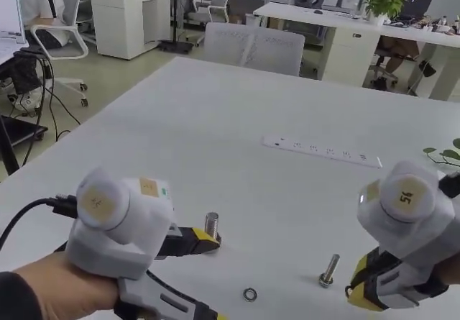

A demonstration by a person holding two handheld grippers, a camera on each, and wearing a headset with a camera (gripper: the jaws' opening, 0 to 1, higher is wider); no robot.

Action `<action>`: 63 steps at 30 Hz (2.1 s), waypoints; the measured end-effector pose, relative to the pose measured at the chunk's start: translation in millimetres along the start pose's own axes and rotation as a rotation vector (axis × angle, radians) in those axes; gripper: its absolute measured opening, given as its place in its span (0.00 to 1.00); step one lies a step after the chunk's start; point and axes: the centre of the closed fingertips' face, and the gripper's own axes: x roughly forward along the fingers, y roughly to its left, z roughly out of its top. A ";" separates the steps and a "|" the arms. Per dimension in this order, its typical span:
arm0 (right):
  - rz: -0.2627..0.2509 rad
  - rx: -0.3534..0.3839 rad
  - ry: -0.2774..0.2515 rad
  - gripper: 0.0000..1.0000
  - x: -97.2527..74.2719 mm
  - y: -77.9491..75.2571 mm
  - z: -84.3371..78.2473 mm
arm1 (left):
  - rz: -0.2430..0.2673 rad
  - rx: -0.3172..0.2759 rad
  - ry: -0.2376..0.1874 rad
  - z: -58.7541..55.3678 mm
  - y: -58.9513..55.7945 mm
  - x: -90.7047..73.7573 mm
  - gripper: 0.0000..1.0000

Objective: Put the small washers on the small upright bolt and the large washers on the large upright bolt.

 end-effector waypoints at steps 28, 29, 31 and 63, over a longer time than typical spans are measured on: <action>-0.035 -0.066 -0.007 0.14 -5.4 -36.0 29.8 | 0.009 -0.012 0.000 -2.0 2.6 -1.0 0.80; -0.033 -0.069 -0.002 0.14 -4.4 -35.9 29.5 | 0.009 -0.013 -0.001 -2.0 2.7 -1.1 0.80; -0.031 -0.075 0.007 0.14 -2.3 -36.0 28.3 | 0.009 -0.013 0.000 -2.4 2.6 -1.1 0.80; 0.027 -0.072 0.041 0.14 21.2 -33.6 21.0 | 0.015 -0.027 0.008 -6.3 4.4 -2.1 0.80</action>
